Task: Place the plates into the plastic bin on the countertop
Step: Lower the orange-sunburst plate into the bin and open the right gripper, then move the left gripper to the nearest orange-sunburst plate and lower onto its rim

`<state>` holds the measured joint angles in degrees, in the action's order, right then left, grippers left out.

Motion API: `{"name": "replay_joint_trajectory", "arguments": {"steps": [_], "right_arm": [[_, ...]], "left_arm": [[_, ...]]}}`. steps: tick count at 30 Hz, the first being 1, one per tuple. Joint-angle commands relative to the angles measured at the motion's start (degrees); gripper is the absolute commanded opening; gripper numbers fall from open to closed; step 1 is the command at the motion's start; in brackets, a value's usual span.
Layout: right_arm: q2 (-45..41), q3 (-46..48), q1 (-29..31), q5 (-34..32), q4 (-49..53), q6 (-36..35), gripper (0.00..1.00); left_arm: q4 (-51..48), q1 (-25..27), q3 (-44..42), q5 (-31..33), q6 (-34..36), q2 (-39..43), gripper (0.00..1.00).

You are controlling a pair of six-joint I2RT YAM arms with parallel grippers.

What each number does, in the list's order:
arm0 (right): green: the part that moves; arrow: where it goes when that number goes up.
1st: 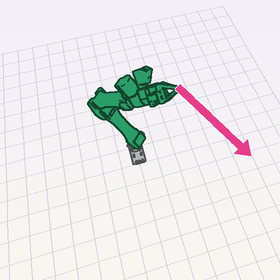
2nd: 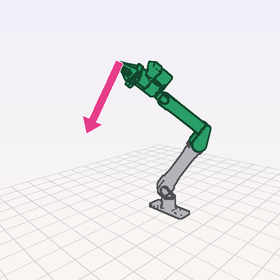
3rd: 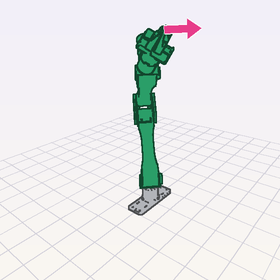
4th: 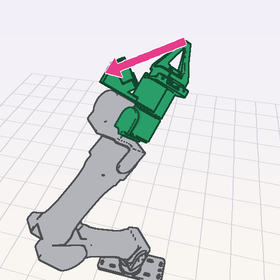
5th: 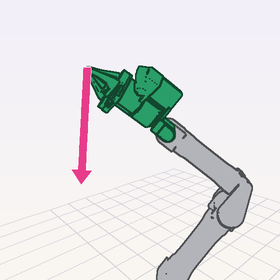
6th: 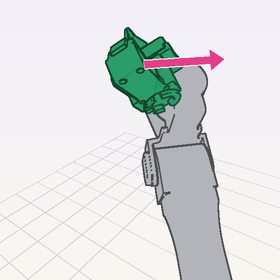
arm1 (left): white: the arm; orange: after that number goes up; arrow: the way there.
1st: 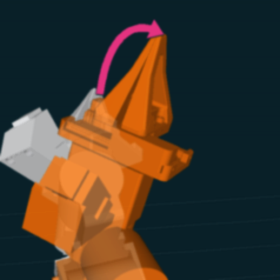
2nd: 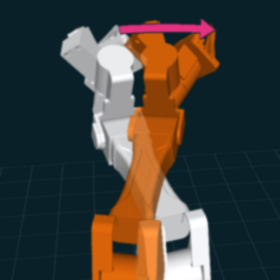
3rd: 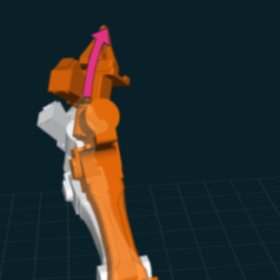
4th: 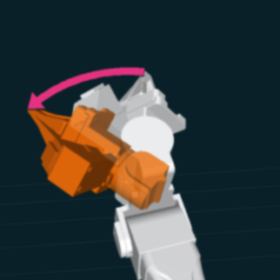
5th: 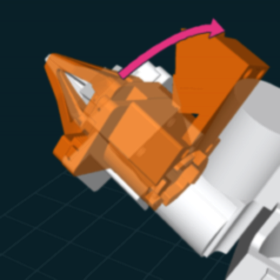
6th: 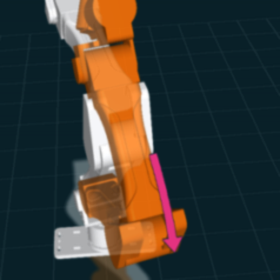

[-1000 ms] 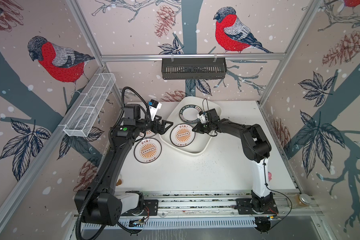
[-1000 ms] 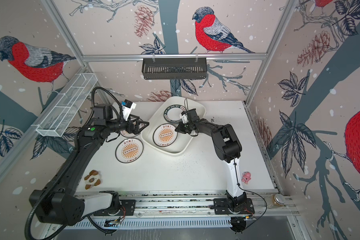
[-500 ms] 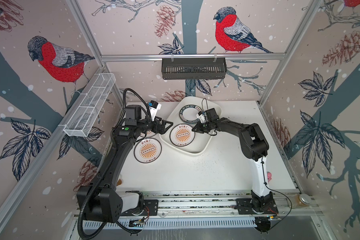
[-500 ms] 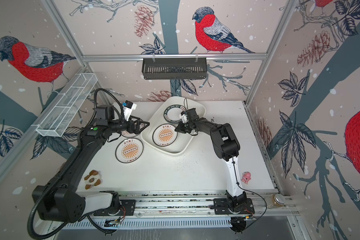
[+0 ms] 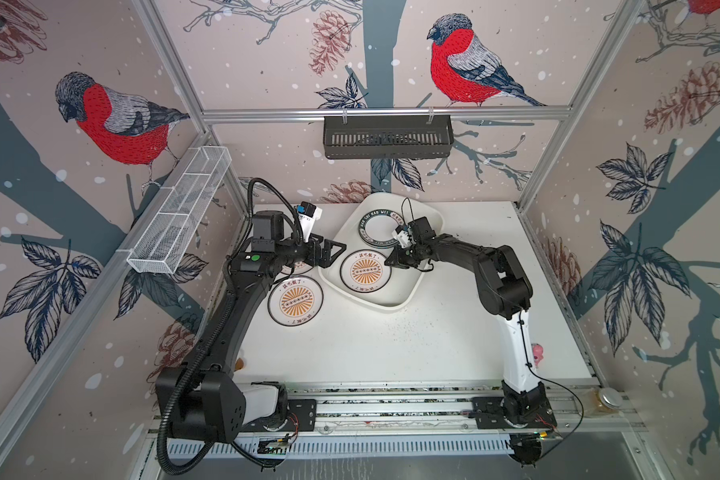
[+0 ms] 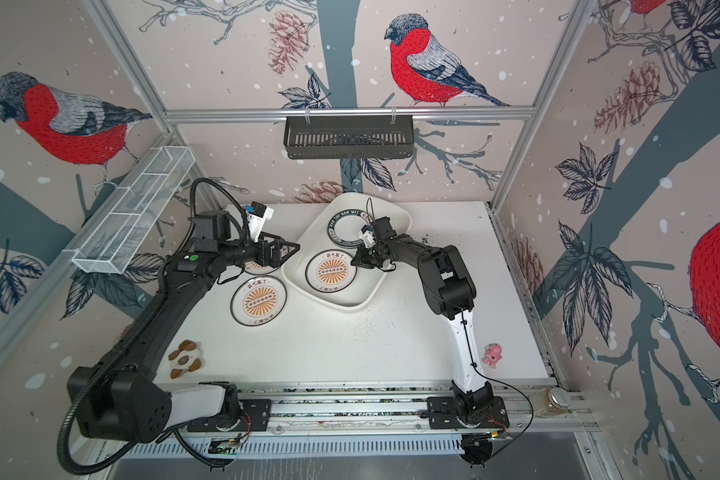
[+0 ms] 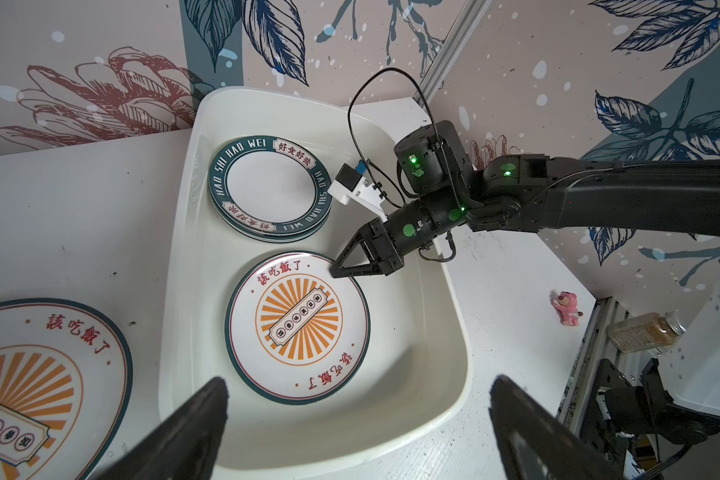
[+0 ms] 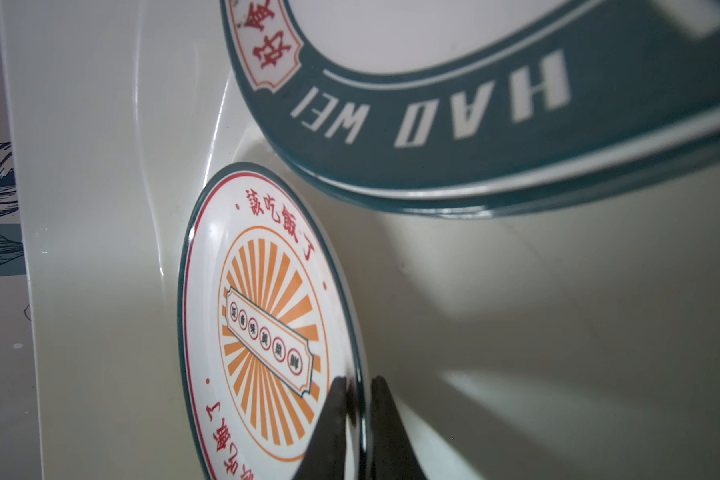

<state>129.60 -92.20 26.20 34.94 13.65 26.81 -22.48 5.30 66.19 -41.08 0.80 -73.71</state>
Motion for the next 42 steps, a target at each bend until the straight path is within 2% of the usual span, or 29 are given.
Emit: {"name": "replay_joint_trajectory", "arguments": {"steps": [1, 6, 11, 15, 17, 26, 35, 42], "right_arm": [[0.28, -0.85, 0.00, -0.42, 1.09, -1.13, 0.15], [0.47, -1.60, 0.02, -0.30, 2.03, -1.60, 0.19], [0.96, -2.94, 0.00, -0.49, 3.12, -1.93, 0.22], [0.86, -3.67, 0.09, -0.63, 3.52, -1.71, 0.24], [0.53, -4.06, 0.03, -1.14, 3.92, -1.84, 0.25], [-5.39, -2.45, 0.15, -2.14, 3.97, -1.73, 0.27], [-11.14, 1.65, 0.32, -2.41, 2.84, -1.60, 0.28], [-13.89, 5.24, 0.34, -2.76, 1.38, -1.19, 0.29]], "left_arm": [[1.29, -0.07, -0.28, 2.88, 1.23, 0.06, 0.97], [-0.18, -0.33, -0.03, 11.37, 3.54, 0.17, 0.97], [-0.80, -0.34, -0.28, 13.30, 2.99, 0.15, 0.97], [0.17, -0.53, -2.83, 24.09, 1.66, 0.49, 0.97], [0.96, -1.13, -4.68, 27.27, 1.79, 0.58, 0.97], [0.67, -9.17, -9.86, 16.87, 7.82, -2.85, 0.96], [-5.48, -15.06, -7.52, 16.08, 15.49, -10.20, 0.91], [-5.79, -19.18, -7.96, 15.04, 20.17, -13.63, 0.89]]}}
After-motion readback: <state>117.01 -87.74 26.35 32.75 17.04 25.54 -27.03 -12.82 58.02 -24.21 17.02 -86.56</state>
